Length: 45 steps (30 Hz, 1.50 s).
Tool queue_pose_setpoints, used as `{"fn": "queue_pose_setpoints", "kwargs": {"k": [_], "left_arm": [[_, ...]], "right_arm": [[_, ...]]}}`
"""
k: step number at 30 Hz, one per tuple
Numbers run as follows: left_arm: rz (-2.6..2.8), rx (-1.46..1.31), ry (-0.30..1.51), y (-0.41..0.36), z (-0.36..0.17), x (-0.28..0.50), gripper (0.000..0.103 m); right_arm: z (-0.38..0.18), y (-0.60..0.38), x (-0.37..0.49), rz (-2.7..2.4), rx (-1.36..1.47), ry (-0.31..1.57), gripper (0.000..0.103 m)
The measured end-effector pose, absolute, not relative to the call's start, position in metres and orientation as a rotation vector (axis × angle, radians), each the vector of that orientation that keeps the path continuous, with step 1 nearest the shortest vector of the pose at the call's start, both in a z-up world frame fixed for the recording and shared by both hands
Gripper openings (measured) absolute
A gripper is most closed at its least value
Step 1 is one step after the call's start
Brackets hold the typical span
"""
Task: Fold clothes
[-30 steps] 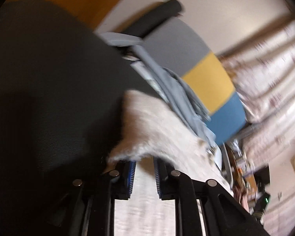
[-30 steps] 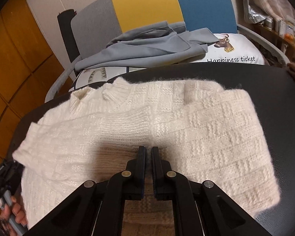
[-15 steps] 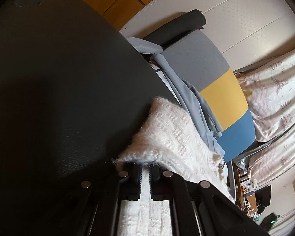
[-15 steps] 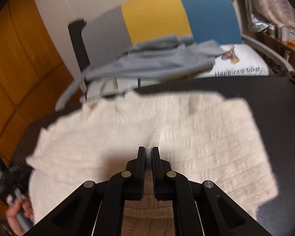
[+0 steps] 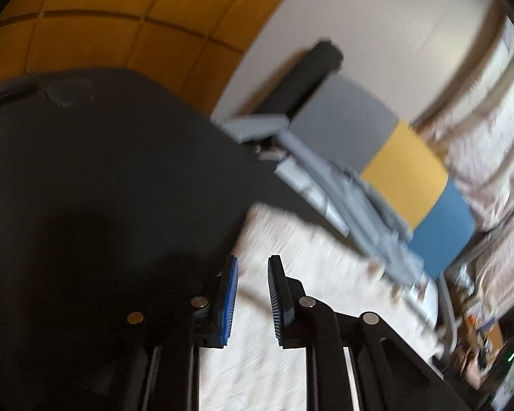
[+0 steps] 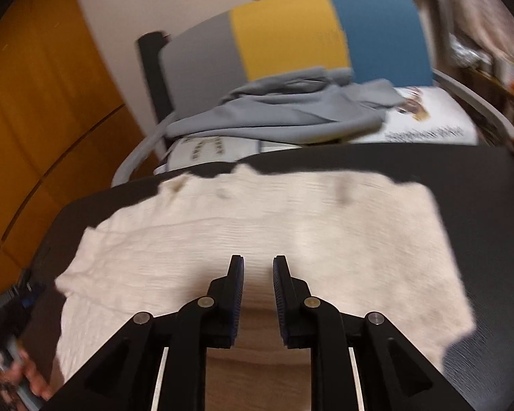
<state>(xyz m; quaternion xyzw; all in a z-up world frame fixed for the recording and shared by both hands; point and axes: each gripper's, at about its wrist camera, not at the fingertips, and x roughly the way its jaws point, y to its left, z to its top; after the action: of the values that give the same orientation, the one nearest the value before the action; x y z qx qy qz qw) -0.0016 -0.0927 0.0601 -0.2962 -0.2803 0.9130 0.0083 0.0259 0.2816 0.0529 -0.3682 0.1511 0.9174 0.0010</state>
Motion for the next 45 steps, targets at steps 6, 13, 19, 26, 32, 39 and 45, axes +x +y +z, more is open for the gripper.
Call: {"fn": "queue_pose_setpoints", "kwargs": {"k": [6, 13, 19, 26, 32, 39, 45], "left_arm": [[2.781, -1.103, -0.262, -0.006, 0.041, -0.061, 0.022], [2.756, -1.220, -0.690, -0.085, -0.009, -0.062, 0.008], [2.664, -1.088, -0.910, -0.106, -0.019, -0.052, 0.012], [2.714, -0.949, -0.885, -0.104, -0.011, -0.043, 0.021], [2.682, -0.987, -0.936, -0.108, -0.015, -0.041, 0.021], [2.653, -0.961, -0.965, -0.109, -0.018, -0.039, 0.020], [2.659, -0.974, -0.950, -0.106, -0.020, -0.041, 0.020]], "right_arm": [[0.027, 0.237, -0.004, 2.882, -1.299, 0.281, 0.020], [0.015, 0.225, 0.006, 2.891, -1.223, 0.098, 0.021], [0.023, 0.221, -0.002, 2.866, -1.271, 0.016, 0.023], [0.091, 0.139, -0.040, 3.254, -1.376, 0.003, 0.026], [0.089, 0.034, -0.112, 3.307, -1.595, -0.368, 0.042], [0.036, -0.017, -0.160, 3.179, -1.894, -0.518, 0.042], [0.019, -0.011, -0.179, 3.125, -1.940, -0.311, 0.011]]}}
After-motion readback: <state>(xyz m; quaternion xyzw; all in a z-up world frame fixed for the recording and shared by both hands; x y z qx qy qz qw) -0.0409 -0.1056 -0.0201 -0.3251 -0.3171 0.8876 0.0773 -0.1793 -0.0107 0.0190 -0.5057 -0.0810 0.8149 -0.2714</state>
